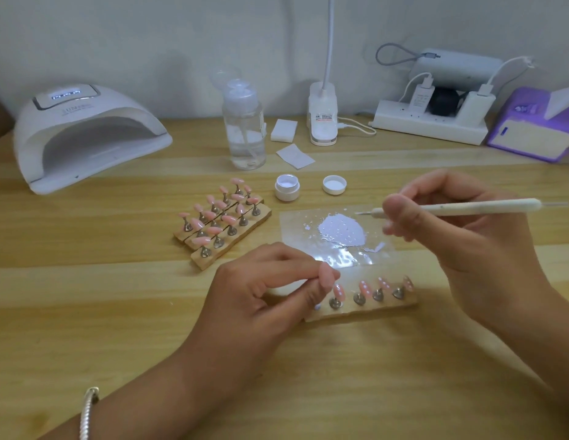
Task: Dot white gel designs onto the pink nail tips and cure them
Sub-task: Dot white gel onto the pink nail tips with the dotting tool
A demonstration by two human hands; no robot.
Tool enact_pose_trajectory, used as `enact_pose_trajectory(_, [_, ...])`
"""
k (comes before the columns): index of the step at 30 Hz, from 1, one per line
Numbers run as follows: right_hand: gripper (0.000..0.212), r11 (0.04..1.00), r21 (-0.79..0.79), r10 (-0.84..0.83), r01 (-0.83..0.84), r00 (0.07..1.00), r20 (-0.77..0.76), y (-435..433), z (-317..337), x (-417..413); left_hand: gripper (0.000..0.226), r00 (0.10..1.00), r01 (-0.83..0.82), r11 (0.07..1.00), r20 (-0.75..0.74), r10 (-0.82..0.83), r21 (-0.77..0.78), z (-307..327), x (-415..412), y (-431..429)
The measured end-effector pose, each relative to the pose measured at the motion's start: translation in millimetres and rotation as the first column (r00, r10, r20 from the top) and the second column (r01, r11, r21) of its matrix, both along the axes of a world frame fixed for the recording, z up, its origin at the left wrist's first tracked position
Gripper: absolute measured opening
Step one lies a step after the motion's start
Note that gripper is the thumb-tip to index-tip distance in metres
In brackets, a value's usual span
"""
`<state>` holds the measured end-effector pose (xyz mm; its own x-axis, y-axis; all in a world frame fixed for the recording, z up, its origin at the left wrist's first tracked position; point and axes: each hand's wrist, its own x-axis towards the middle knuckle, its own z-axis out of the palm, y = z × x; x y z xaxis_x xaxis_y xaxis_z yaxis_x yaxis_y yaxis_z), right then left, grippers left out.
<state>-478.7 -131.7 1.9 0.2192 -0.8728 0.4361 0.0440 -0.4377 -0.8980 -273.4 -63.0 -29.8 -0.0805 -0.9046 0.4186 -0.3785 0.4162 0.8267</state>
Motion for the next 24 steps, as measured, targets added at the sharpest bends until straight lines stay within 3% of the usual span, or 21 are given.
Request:
enact_pose_trajectory(3, [0.021, 0.998, -0.001, 0.06, -0.06, 0.998, 0.036, 13, 5, 9, 0.009, 1.0, -0.004, 1.0, 0.017, 0.004, -0.016, 0, -1, 0])
enact_pose_trajectory(8, [0.012, 0.99, -0.01, 0.139, -0.139, 0.99, 0.011, 27, 6, 18, 0.015, 1.0, 0.003, 0.999, 0.024, -0.002, -0.035, -1, -3, 0])
enact_pose_trajectory(16, [0.032, 0.988, 0.056, 0.137, -0.141, 0.988, 0.065, 34, 5, 25, 0.015, 1.0, 0.008, 0.999, 0.011, -0.008, -0.052, -1, -4, -1])
enact_pose_trajectory(24, [0.028, 0.981, 0.088, 0.16, -0.17, 0.981, 0.113, 35, -3, 27, 0.014, 1.0, 0.017, 0.999, 0.018, -0.016, -0.036, -1, -7, 0])
